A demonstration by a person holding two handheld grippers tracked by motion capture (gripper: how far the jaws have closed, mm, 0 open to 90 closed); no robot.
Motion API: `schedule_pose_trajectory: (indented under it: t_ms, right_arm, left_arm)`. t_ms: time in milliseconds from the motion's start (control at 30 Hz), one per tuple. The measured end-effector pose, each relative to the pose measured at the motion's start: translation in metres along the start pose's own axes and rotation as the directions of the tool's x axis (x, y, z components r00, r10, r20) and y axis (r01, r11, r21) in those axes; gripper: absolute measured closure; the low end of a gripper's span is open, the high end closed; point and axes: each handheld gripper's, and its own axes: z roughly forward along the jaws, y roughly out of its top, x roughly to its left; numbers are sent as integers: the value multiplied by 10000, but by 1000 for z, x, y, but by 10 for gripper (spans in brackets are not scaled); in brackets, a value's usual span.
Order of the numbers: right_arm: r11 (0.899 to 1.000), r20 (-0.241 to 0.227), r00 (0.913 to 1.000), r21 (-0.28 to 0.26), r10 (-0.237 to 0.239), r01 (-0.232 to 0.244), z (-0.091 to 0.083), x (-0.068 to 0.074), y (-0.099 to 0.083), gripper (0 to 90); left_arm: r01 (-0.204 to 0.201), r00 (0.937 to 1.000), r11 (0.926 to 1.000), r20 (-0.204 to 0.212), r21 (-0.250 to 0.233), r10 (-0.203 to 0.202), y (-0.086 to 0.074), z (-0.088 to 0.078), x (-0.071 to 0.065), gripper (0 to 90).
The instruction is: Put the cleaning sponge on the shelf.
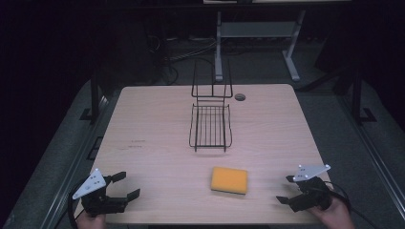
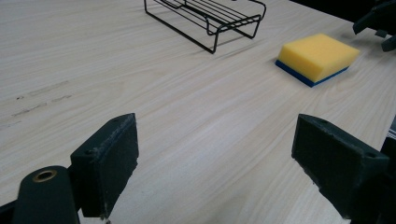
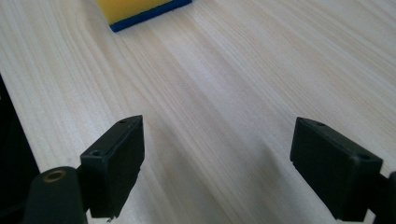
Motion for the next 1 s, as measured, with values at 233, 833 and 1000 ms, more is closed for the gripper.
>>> schedule_pose_trajectory:
  t_ms: [233, 833, 1000]
  right_arm:
    - [9997, -113, 9998, 191, -147, 149, 4, 2, 2, 170]
    - [9965, -352, 9963, 279, -779, 789, 12, 19, 22, 154]
    - [9953, -485, 9946, 262, -922, 936, 14, 24, 26, 155]
  left_arm:
    - [-18, 10000, 10000, 6, 35, 18, 0, 1, 0, 140]
    - [141, 9998, 9999, 121, -90, -140, -1, -1, 2, 141]
    - [92, 9999, 9999, 65, -43, -92, -1, 0, 2, 140]
